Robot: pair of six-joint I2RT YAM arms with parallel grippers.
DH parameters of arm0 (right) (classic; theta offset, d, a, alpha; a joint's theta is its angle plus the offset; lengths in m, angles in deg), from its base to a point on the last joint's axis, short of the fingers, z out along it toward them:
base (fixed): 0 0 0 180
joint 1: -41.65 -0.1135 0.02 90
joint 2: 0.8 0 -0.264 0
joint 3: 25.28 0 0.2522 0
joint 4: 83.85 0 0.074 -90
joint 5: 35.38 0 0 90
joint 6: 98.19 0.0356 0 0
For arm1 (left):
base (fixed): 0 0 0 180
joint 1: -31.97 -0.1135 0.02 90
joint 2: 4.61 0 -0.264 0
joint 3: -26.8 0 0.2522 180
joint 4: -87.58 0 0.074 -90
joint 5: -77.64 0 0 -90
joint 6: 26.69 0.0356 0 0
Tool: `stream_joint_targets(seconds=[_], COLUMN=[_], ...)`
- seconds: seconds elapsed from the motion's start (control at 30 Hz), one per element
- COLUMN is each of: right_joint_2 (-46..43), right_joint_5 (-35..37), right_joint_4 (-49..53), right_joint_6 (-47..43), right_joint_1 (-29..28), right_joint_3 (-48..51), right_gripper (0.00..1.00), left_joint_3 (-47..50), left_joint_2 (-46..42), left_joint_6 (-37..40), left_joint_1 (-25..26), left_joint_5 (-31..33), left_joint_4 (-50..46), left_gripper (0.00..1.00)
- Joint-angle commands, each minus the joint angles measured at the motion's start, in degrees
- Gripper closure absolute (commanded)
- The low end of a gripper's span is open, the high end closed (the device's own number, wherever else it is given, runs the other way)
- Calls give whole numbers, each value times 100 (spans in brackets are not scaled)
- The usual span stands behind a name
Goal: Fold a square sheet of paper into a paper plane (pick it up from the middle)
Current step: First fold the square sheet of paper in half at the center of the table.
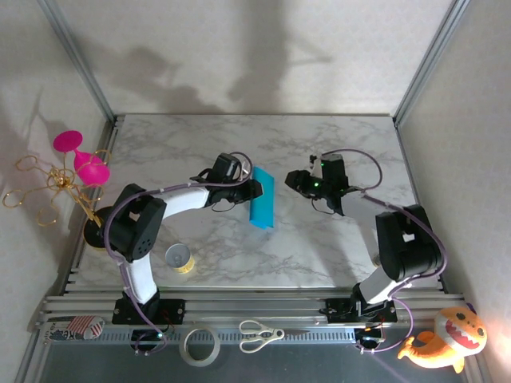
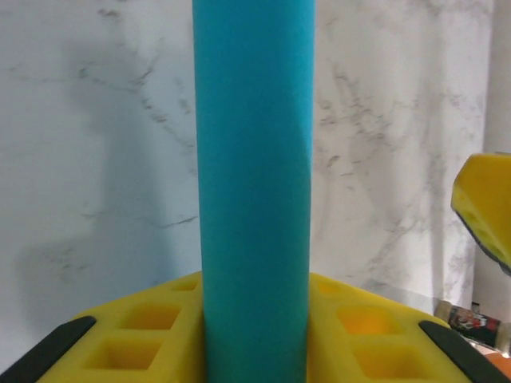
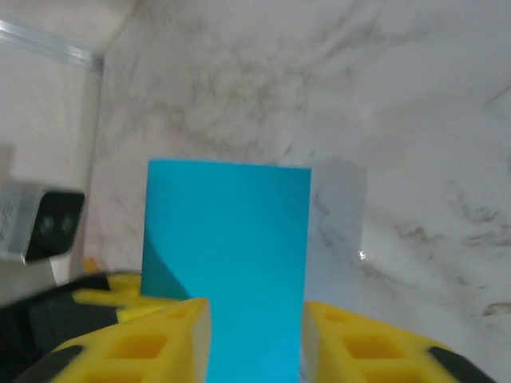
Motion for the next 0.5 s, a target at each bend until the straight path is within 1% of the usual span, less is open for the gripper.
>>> stream_joint_targets(seconds=[0.0, 0.13, 0.2, 0.3, 0.37, 0.4, 0.47], right_joint_2=[367, 728, 909, 1215, 1400, 1485, 1630], right_joint_5=[-194, -146, -130, -116, -43, -8, 17], right_joint_4=[170, 238, 332, 518, 722, 833, 980], right_joint_6=[34, 82, 80, 65, 29, 6, -41], right_joint_1=[-333, -659, -787, -931, -998, -1024, -1052], right_joint_3=[-252, -439, -570, -803, -952, -1033, -1143], right_gripper=[74, 81, 83, 88, 89, 92, 95], left_joint_3=[21, 25, 21, -42, -76, -89, -107], left_joint_2=[144, 241, 293, 391, 426, 435, 446], left_joint_6=[310, 563, 662, 759, 797, 824, 851], left_joint_1=[-66, -84, -84, -82, -84, -84, -85], left_joint_5=[275, 560, 632, 706, 770, 814, 874], left_joint_4=[-70, -264, -343, -486, -560, -598, -655], left_gripper=[71, 72, 73, 73, 74, 73, 73])
